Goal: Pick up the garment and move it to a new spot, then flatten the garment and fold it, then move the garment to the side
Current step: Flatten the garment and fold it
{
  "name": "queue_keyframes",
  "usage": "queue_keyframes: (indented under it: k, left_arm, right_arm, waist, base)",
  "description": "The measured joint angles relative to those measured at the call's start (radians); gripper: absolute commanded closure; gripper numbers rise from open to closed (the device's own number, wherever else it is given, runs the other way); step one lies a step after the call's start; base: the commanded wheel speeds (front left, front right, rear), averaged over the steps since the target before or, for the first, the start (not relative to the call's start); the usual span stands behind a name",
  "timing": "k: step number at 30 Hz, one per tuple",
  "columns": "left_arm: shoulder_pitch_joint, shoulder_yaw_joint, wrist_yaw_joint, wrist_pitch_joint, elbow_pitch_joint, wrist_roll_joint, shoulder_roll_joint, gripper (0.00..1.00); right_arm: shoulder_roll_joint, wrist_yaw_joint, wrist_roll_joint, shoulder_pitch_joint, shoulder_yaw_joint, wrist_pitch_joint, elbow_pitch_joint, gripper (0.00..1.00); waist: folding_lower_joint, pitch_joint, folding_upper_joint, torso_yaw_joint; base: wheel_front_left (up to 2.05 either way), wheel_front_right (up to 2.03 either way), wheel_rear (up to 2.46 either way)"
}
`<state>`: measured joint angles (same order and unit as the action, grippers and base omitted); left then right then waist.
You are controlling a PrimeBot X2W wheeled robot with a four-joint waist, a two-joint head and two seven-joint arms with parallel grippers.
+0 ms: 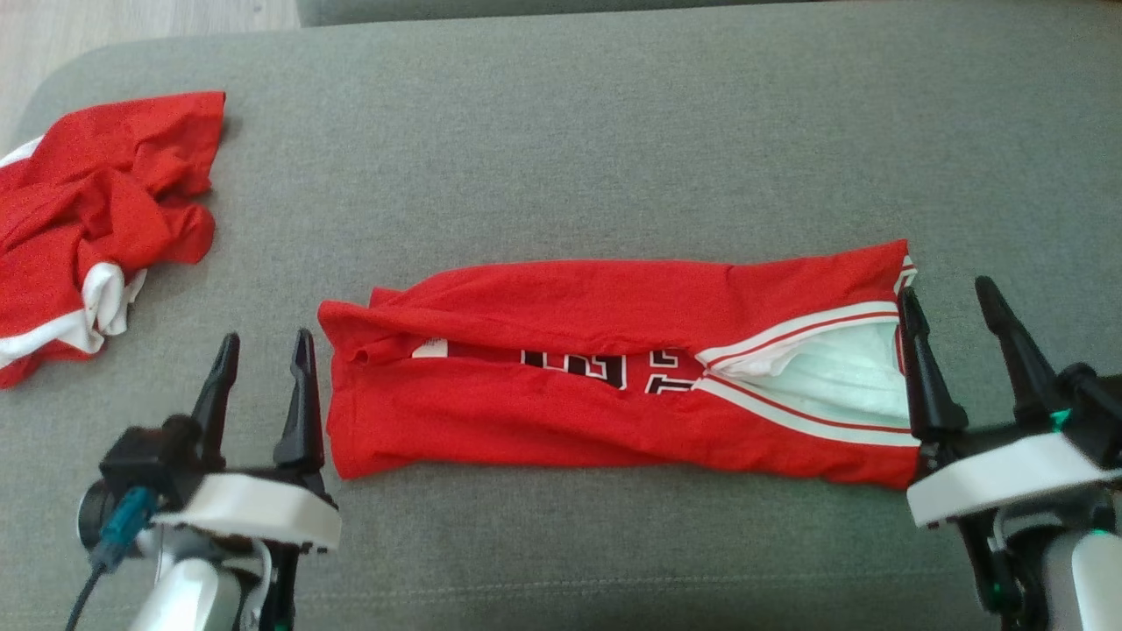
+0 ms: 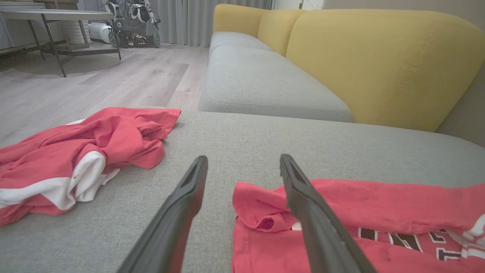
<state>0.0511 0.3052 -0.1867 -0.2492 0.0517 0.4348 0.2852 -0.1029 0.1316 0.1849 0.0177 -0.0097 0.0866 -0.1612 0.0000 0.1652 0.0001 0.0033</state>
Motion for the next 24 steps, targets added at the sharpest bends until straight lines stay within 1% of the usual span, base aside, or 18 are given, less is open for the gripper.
queue_keyframes:
  k: [7,24]
  left_arm:
    - [-0.032,0.005,-0.015,0.012,-0.017,-0.002,0.008,0.0]
    - [-0.04,0.017,-0.022,0.033,-0.043,-0.002,0.02,0.0]
  right_arm:
    - [0.004,0.0,-0.002,0.04,-0.001,0.0,0.001,0.0]
    - [0.008,0.0,0.001,0.039,-0.009,0.0,0.021,0.0]
  waist:
    - [0.0,-0.018,0.0,-0.004]
    - [0.0,-0.023,0.0,0.002]
  base:
    - [0.0,0.0,0.0]
    - [0.0,0.0,0.0]
